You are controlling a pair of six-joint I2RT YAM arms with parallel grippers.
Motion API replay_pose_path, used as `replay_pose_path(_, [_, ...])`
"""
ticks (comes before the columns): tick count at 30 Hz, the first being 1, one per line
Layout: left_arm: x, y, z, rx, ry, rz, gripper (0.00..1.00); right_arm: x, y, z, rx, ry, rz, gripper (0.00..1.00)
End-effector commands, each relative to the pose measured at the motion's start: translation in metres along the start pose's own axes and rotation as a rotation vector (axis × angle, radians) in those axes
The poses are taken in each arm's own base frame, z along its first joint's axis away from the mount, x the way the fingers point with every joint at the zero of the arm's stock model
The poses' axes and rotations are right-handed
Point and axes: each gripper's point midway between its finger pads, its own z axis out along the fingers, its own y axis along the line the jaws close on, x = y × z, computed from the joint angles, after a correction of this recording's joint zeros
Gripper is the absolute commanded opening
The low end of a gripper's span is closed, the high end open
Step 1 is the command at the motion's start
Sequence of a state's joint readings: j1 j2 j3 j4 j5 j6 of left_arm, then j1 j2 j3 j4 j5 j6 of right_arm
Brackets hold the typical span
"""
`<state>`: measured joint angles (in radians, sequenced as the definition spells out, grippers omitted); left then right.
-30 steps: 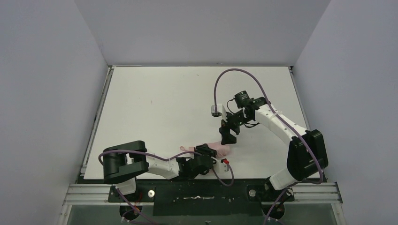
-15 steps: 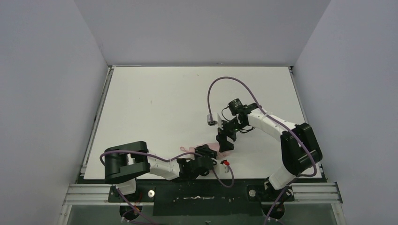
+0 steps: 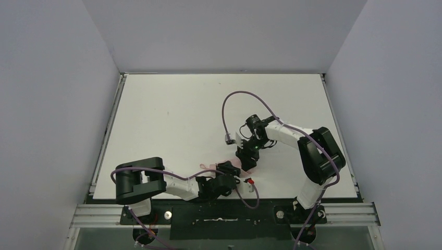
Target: Put away the umbrella
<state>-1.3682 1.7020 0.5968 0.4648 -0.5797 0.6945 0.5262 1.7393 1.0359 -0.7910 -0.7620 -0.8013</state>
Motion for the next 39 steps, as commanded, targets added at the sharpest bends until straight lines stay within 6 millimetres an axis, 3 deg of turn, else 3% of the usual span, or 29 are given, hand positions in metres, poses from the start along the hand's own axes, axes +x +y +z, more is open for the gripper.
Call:
replay_pose_path(1, [-0.01, 0.009, -0.009, -0.026, -0.051, -0.101, 0.0, 0.001, -0.031, -0.002, 0.12, 0.055, -0.019, 0.32])
replay_pose_path(3, [-0.013, 0.017, -0.014, -0.049, -0.065, -0.128, 0.1, 0.004, -0.034, -0.003, 0.137, 0.078, -0.006, 0.26])
replay_pose_path(5, [-0.018, 0.026, -0.02, -0.068, -0.084, -0.166, 0.31, 0.007, -0.038, -0.004, 0.157, 0.101, 0.004, 0.23])
replay_pose_path(12, [-0.035, 0.059, -0.058, -0.085, -0.188, -0.332, 0.67, 0.014, -0.052, -0.007, 0.265, 0.147, 0.008, 0.16])
replay_pose_path(17, [-0.045, 0.09, -0.113, -0.041, -0.325, -0.517, 0.7, 0.016, -0.066, -0.014, 0.405, 0.173, -0.02, 0.15])
replay_pose_path(21, [-0.022, 0.128, -0.15, -0.111, -0.371, -0.711, 0.69, 0.012, -0.069, -0.017, 0.509, 0.185, -0.069, 0.15])
replay_pose_path(26, [0.023, 0.173, -0.173, -0.234, -0.365, -0.971, 0.73, 0.004, -0.06, -0.011, 0.588, 0.177, -0.16, 0.15])
replay_pose_path(30, [0.055, 0.188, -0.169, -0.248, -0.259, -1.175, 0.8, 0.006, -0.05, 0.0, 0.604, 0.22, -0.23, 0.15])
replay_pose_path(39, [0.093, 0.199, -0.103, 0.067, -0.15, -1.584, 0.82, 0.006, -0.037, 0.006, 0.603, 0.236, -0.342, 0.15])
